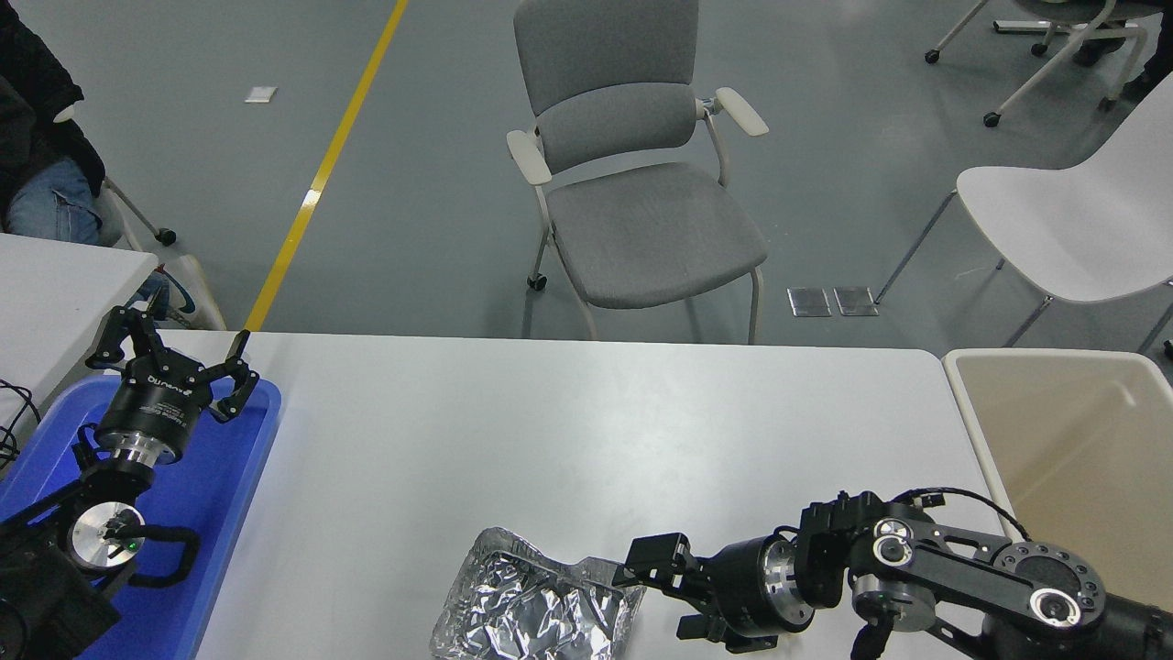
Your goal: Clean the table surface
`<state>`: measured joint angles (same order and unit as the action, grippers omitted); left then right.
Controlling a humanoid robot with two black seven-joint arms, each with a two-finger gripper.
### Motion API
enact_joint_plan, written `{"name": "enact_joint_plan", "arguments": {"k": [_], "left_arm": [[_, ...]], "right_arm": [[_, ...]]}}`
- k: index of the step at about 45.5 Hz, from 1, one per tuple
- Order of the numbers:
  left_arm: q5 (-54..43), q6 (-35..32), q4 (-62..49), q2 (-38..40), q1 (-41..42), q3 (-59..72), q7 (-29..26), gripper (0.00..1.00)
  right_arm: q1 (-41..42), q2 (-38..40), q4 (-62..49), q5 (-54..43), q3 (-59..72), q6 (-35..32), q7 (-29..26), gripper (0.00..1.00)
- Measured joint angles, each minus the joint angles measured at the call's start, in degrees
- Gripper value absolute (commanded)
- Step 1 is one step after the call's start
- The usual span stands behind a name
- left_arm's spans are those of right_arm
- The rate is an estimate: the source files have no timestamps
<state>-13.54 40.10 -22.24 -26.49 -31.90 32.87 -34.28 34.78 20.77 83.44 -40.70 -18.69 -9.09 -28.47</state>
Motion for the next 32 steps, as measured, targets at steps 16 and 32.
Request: {"name": "enact_joint_plan", "arguments": {"k": [16, 32], "left_arm": [[0.0, 0.0, 0.0, 0.02, 0.0, 0.0, 0.0, 1.0], [0.0, 0.05, -0.02, 0.02, 0.0, 0.0, 0.01, 1.0]], "right_arm": [[-0.15, -2.95, -5.22, -3.45, 1.07, -0.03, 0.45, 0.99], [-0.94, -5.78, -6.28, -4.66, 1.34, -0.26, 0.95, 0.98]]}}
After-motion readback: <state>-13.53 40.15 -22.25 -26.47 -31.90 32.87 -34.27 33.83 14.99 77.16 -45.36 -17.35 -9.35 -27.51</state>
